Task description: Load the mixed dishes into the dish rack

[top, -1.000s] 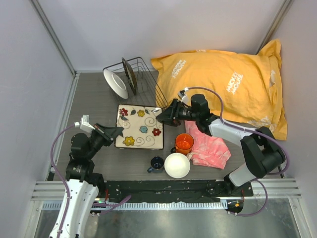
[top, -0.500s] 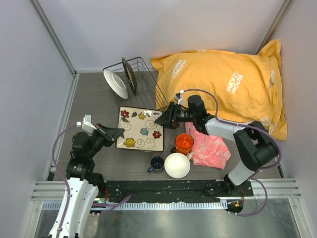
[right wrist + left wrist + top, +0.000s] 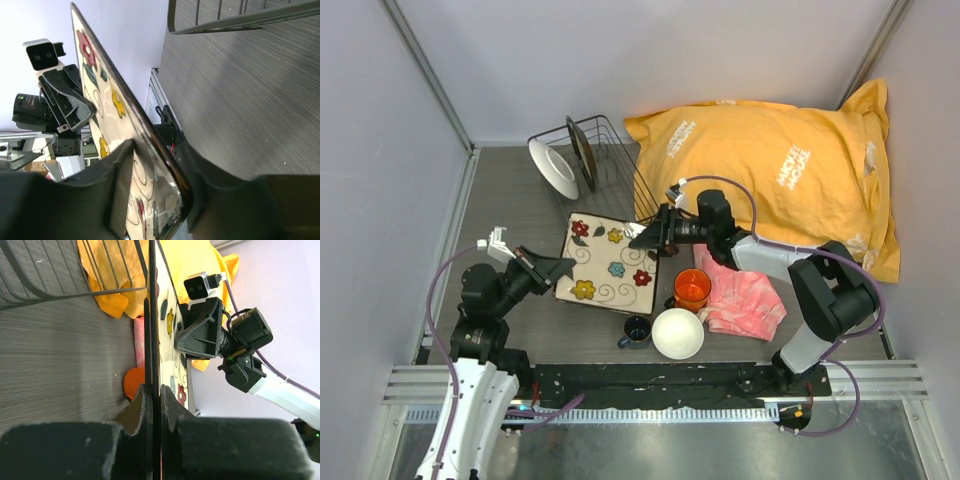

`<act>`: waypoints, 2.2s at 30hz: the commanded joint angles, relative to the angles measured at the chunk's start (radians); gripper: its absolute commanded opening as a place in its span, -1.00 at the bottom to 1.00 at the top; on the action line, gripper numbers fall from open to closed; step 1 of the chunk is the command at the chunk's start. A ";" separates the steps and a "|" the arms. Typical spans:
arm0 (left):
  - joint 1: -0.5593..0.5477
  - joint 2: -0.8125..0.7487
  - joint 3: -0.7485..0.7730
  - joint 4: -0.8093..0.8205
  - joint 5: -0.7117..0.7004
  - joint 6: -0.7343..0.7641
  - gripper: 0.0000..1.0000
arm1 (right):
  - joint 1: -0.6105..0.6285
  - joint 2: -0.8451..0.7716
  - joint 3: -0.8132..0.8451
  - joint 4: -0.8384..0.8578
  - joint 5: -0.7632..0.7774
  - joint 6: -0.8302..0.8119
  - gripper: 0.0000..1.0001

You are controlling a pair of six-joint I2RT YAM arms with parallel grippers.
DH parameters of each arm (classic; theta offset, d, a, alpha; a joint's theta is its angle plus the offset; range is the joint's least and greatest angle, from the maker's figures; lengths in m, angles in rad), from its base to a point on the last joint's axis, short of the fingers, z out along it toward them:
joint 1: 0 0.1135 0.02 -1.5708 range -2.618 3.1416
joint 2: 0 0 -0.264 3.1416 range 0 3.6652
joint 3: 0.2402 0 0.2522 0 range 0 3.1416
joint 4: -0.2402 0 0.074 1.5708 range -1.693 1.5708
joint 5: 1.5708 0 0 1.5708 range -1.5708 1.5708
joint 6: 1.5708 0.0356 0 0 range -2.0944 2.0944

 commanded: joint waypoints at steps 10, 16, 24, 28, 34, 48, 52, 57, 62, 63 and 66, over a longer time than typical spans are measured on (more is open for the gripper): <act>-0.003 -0.033 0.103 0.114 0.050 -0.053 -0.69 | -0.044 -0.038 0.007 0.228 -0.068 0.088 -0.98; -0.003 -0.043 0.109 0.068 0.021 -0.032 0.89 | -0.112 -0.071 0.007 0.412 -0.056 0.269 -0.98; -0.003 -0.065 0.186 -0.146 -0.085 0.074 0.99 | -0.236 -0.174 0.202 0.126 0.022 0.114 -0.98; -0.001 -0.076 0.221 -0.266 -0.157 0.123 1.00 | -0.233 -0.223 0.393 -0.328 0.260 -0.234 -0.98; -0.001 -0.071 0.243 -0.292 -0.162 0.148 0.99 | -0.232 -0.199 0.591 -0.442 0.528 -0.333 -0.98; -0.001 -0.071 0.232 -0.298 -0.165 0.157 0.99 | 0.018 0.060 0.956 -0.412 1.151 -0.830 -0.98; -0.001 -0.065 0.232 -0.300 -0.163 0.165 0.99 | 0.049 0.130 1.002 -0.340 1.240 -0.922 -0.98; -0.001 -0.042 0.228 -0.286 -0.158 0.180 1.00 | 0.086 0.231 1.040 -0.244 1.288 -1.028 -0.98; -0.001 -0.014 0.217 -0.253 -0.149 0.183 0.99 | 0.103 0.294 1.060 -0.168 1.335 -1.069 -0.98; -0.001 -0.004 0.215 -0.248 -0.148 0.185 0.99 | 0.110 0.300 1.062 -0.157 1.343 -1.076 -0.98; -0.003 0.012 0.214 -0.234 -0.143 0.192 0.99 | 0.139 0.309 1.053 -0.096 1.384 -1.114 -0.98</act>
